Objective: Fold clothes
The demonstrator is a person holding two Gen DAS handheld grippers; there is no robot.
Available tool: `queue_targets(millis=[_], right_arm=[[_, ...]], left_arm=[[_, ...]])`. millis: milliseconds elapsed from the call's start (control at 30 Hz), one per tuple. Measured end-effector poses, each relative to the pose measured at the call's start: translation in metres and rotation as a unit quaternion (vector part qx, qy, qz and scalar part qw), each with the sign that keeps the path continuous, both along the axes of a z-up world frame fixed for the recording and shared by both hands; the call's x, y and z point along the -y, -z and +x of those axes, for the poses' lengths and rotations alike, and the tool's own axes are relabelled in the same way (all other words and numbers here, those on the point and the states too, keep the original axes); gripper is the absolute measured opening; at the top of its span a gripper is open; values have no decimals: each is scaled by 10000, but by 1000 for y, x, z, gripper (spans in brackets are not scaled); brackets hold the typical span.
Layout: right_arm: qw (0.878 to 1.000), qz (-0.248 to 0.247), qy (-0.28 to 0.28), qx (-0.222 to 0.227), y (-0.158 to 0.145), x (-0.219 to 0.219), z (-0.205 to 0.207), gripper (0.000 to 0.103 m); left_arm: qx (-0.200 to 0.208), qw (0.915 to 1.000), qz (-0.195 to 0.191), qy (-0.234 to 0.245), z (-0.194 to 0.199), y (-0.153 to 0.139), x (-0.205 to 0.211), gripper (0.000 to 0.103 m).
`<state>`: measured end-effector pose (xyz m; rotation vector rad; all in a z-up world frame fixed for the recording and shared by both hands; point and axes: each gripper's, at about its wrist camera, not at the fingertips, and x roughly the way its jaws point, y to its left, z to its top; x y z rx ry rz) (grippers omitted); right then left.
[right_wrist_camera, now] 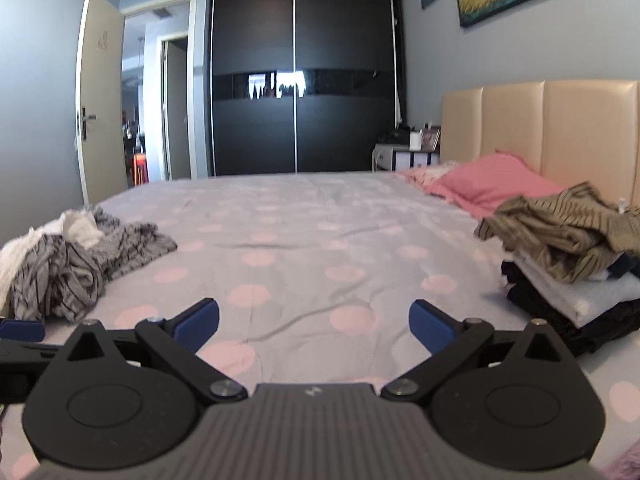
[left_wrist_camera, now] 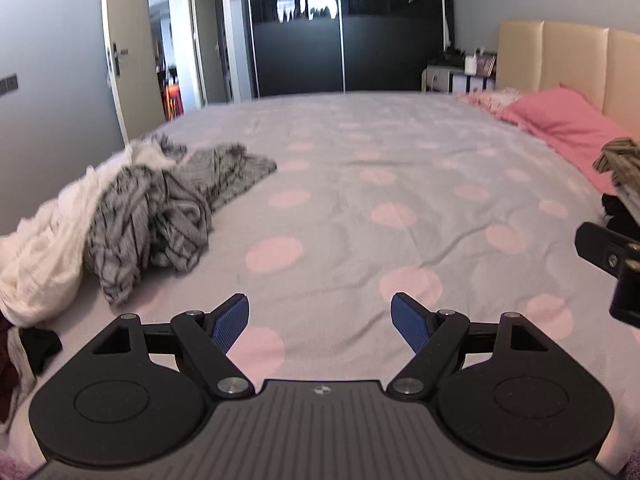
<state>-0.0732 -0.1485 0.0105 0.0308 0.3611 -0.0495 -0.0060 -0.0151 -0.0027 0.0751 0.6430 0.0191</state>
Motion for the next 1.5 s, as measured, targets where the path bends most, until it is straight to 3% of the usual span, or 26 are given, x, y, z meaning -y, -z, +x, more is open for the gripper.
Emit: queue_targets(millis=[367,1500], right_arm=[[9997,16,-31,-225,14,13,4,102],[9996,-85,-251,-66,5,7,-8,102]], left_arm=[[-278,9993,225,101,8,11,7,78],[-181,9997,158,108,0,0,4,78]])
